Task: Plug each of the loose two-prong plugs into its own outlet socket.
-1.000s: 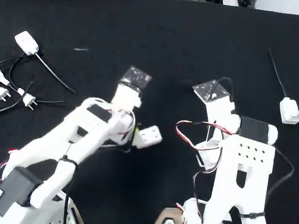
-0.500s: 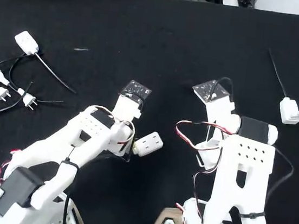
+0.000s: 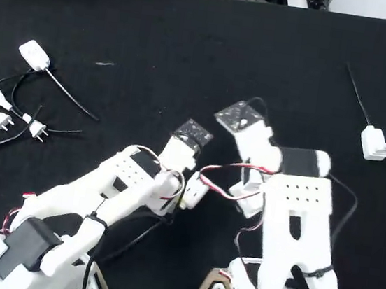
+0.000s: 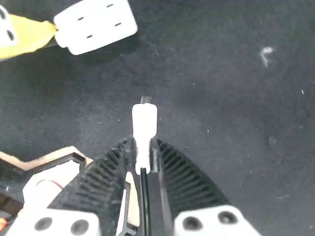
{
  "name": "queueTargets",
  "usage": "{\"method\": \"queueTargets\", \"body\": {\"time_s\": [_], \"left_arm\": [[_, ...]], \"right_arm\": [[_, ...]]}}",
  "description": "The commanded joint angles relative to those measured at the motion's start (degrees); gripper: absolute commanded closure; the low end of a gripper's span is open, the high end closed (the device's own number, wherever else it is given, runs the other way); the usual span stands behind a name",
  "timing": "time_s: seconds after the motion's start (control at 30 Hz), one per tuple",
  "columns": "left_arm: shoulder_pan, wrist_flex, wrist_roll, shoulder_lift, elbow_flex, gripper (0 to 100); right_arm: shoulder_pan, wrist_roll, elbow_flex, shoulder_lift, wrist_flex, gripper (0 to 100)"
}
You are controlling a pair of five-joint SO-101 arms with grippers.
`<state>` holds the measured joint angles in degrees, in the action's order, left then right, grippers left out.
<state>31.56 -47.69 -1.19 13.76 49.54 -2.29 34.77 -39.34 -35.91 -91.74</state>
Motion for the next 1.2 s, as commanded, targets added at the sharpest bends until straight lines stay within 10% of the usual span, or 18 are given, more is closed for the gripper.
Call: {"method": "queueTargets", "body": {"time_s": [0.0,0.73,1.17], "left_arm": [[-3.1,-6.9,-4.7,3.1,-4.4,80],[-43.8,-11.9,-7.1,44.1,22.5,79],[-38.7,-1.0,-6.0,50.0,34.4,80]], "right_arm": [[-4.7,-0.2,5.1,-2.1,0.9,98.8],[-15.1,3.7,22.0,16.9,-1.3,98.8],[-18.0,4.7,25.7,25.6,-3.3,98.8]]}}
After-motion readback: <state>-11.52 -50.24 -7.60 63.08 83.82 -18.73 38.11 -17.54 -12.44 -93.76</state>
